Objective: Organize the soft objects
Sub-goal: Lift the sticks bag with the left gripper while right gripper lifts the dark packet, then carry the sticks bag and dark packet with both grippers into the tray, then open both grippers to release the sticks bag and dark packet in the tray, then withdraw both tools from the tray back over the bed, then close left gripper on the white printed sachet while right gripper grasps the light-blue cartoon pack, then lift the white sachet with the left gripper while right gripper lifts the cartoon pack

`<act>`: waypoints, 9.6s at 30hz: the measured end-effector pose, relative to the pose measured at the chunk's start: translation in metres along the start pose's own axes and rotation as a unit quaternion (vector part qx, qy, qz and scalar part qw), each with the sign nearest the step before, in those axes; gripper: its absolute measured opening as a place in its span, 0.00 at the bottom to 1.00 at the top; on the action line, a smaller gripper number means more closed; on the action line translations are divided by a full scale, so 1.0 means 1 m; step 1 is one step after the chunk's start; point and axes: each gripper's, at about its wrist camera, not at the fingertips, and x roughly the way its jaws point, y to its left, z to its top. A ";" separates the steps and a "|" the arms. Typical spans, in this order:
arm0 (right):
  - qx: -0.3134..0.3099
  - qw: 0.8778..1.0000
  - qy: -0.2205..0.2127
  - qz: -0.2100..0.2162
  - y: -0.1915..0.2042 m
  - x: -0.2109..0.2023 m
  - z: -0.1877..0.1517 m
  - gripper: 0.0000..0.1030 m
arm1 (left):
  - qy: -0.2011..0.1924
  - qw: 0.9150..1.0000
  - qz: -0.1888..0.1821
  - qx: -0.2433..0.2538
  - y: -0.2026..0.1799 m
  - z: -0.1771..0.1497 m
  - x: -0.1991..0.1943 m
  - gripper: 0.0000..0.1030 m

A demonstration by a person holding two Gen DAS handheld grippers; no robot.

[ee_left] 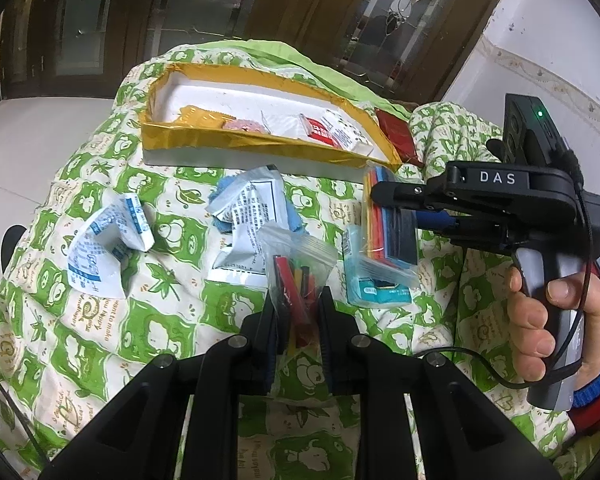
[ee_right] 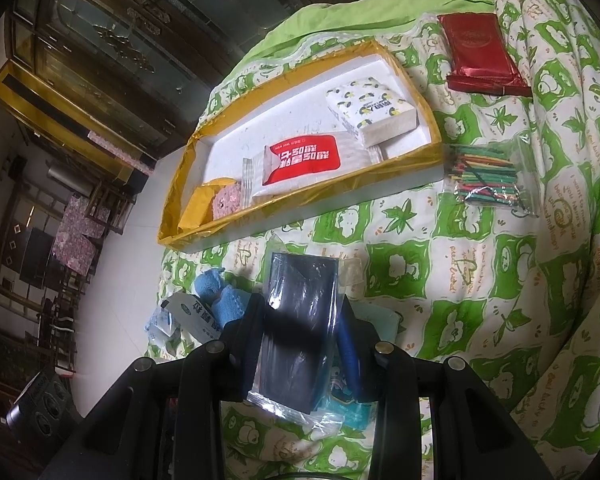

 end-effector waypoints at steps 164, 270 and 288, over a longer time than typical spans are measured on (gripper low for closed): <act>-0.024 0.999 0.002 0.032 0.001 -0.008 -0.003 0.75 | -0.043 0.996 0.062 -0.038 0.017 0.036 -0.005 0.99; -0.045 0.998 0.006 -0.034 -0.009 0.000 -0.022 0.15 | -0.038 0.995 -0.019 -0.085 0.039 0.031 0.005 0.23; -0.050 0.998 -0.003 -0.039 -0.008 -0.005 -0.020 0.15 | -0.034 0.996 -0.018 -0.076 0.036 0.030 0.007 0.23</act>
